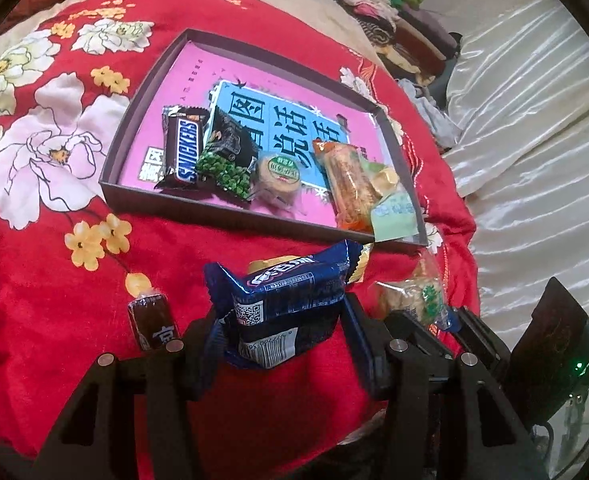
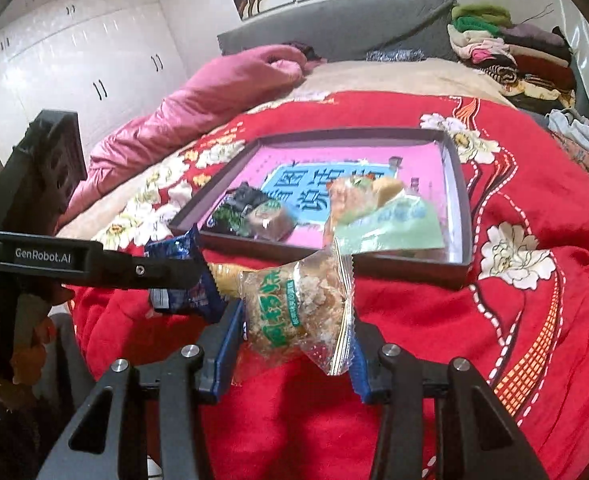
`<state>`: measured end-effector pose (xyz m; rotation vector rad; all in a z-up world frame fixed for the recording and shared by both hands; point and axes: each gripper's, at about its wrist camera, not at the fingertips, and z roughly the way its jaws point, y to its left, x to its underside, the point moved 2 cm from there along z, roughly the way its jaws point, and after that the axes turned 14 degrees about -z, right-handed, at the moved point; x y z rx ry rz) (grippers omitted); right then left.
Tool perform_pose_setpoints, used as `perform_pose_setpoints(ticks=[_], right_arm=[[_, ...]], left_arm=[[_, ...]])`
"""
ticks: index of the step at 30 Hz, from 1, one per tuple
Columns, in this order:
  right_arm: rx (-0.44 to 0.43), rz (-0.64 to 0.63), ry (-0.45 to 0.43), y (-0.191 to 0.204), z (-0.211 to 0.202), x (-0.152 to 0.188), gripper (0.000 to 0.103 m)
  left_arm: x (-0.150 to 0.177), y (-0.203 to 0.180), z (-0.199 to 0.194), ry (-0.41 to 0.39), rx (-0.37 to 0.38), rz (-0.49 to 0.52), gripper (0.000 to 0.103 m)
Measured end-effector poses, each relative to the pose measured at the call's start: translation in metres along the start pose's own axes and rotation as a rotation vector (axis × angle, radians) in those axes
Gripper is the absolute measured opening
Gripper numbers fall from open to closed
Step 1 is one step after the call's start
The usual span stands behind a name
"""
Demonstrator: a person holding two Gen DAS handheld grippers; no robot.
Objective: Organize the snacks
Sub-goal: 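Lift the Oreo pack with the left tool while the right tool carries the cookie bag over the tray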
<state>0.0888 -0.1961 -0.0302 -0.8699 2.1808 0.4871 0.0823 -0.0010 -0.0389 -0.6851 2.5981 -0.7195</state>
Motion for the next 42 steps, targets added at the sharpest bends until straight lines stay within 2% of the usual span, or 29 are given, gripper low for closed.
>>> perform_pose_setpoints(ticks=[21, 42], right_arm=[[0.03, -0.017, -0.08, -0.003, -0.012, -0.009, 0.047], [0.052, 0.033, -0.172, -0.024, -0.016, -0.024, 0.047]], left_arm=[[-0.001, -0.011, -0.021, -0.074, -0.02, 0.05, 0.056], [-0.017, -0.02, -0.027, -0.143, -0.057, 0.091, 0.056]])
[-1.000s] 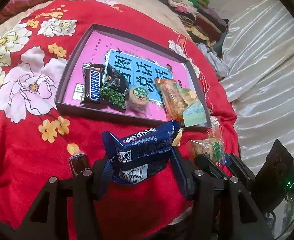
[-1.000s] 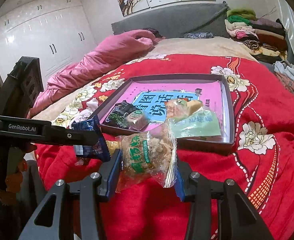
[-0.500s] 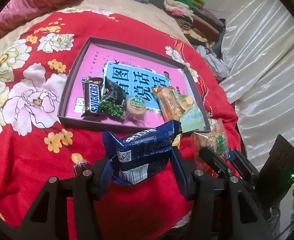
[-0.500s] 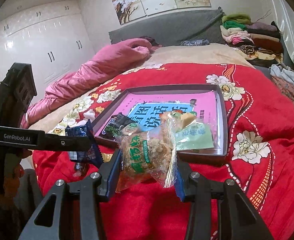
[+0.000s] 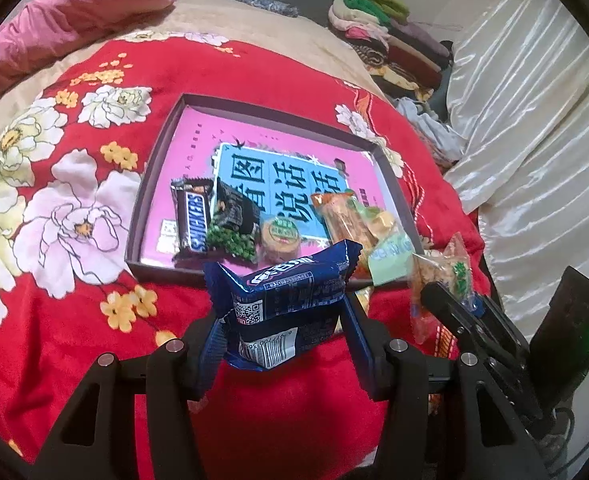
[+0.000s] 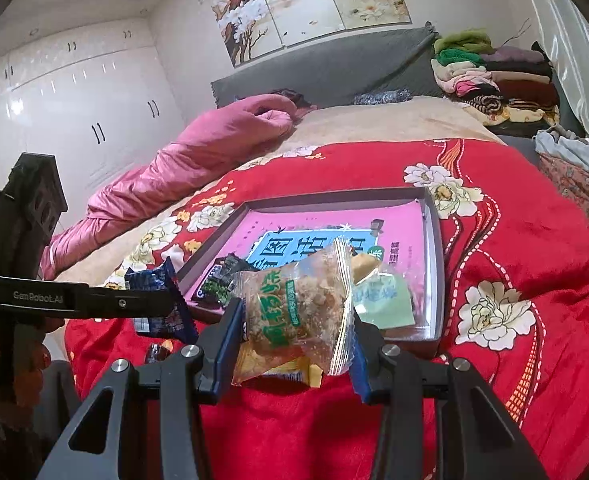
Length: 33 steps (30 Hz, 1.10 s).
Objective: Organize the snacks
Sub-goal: 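Lift the Oreo pack with the left tool while the right tool carries the cookie bag over the tray, then lower the Oreo pack into the tray with the left tool while the right tool lowers the cookie bag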
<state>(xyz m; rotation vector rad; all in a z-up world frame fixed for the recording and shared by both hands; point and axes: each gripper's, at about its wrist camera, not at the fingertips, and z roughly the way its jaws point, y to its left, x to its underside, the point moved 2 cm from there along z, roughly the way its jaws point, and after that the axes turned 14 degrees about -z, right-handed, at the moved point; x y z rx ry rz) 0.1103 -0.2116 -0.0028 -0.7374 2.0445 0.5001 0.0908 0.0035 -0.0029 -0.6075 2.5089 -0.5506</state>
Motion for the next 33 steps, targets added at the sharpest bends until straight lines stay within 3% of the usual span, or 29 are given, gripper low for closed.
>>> perform_pose_setpoints(ticks=[33], right_arm=[[-0.013, 0.037, -0.031, -0.013, 0.031, -0.022, 0.047]], left_arm=[[-0.044, 0.015, 0.045, -0.05, -0.08, -0.012, 0.056]])
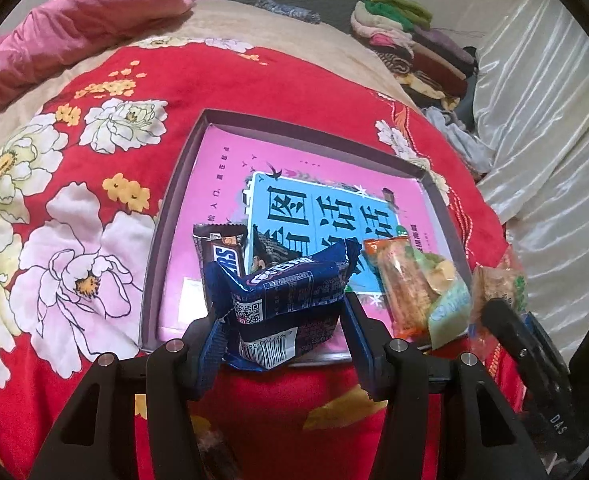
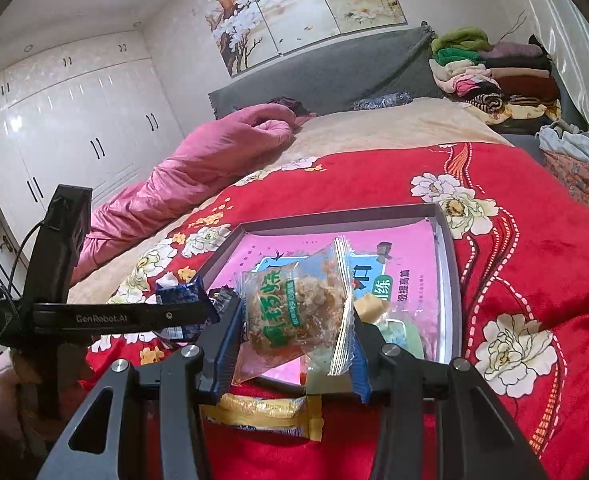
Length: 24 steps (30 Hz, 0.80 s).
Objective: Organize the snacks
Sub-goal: 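Lower the Oreo pack into the tray with the left tool while the right tool lowers the cookie bag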
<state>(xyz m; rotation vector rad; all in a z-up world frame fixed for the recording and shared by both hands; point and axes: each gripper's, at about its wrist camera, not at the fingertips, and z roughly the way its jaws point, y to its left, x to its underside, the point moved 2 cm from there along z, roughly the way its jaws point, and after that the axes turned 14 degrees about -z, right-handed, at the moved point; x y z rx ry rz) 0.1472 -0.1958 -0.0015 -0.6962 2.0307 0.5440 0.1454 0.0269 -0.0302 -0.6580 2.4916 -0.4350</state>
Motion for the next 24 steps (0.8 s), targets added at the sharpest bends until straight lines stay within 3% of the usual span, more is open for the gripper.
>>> perform_pose_setpoints(ticks=[16, 24], right_arm=[[0.003, -0.016, 0.026, 0.001, 0.019, -0.002, 0.047], [0.004, -0.037, 0.079, 0.004, 0.037, 0.001, 0.047]], left_arm=[[-0.003, 0.004, 0.009, -0.017, -0.017, 0.012, 0.056], [-0.003, 0.0, 0.01, -0.032, -0.03, 0.044, 0.056]])
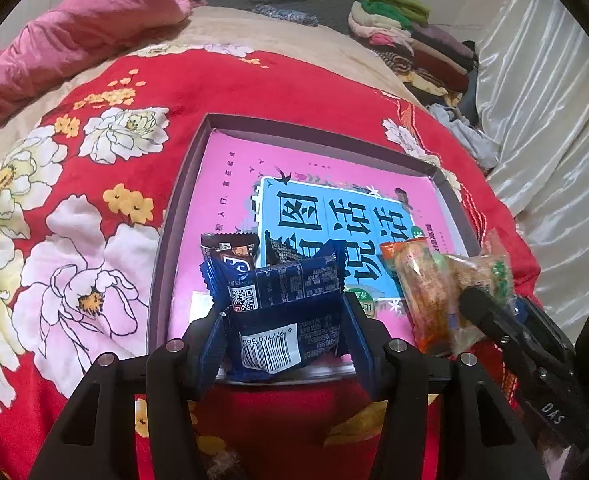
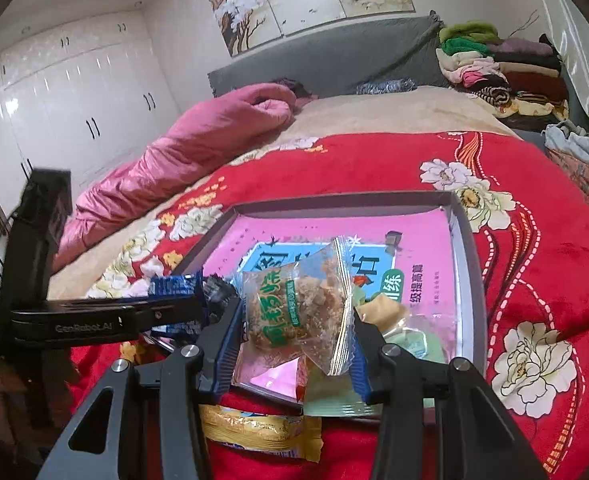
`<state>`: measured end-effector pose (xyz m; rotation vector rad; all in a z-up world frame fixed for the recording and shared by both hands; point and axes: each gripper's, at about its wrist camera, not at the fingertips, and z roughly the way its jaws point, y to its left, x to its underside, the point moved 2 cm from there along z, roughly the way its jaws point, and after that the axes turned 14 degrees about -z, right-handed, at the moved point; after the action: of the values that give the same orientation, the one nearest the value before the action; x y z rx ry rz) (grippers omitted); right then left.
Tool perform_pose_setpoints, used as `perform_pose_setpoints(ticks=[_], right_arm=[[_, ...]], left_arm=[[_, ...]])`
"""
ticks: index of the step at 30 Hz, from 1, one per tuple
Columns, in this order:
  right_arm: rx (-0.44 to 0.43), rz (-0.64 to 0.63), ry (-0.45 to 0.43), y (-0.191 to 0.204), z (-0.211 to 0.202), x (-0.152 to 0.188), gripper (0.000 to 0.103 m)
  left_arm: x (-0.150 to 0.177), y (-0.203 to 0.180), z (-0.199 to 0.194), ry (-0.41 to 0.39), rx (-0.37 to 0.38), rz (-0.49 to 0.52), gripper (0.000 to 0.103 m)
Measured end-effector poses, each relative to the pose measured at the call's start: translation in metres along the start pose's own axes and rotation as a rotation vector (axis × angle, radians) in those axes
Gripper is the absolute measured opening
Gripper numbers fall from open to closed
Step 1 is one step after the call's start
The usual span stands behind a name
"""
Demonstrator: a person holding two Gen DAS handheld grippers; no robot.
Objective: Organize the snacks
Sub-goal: 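Lower the Oreo pack into the tray with the left tool while the right tool lowers the cookie bag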
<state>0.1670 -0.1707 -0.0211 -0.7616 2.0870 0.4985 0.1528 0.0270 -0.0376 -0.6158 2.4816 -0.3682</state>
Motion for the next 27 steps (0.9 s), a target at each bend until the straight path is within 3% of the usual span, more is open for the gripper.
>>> perform_pose_setpoints(ticks=[27], right_arm=[[-0.016, -0.102, 0.072, 0.02, 0.023, 0.005, 0.048]], left_arm=[[0.011, -0.013, 0.004, 0.007, -0.022, 0.06, 0.056]])
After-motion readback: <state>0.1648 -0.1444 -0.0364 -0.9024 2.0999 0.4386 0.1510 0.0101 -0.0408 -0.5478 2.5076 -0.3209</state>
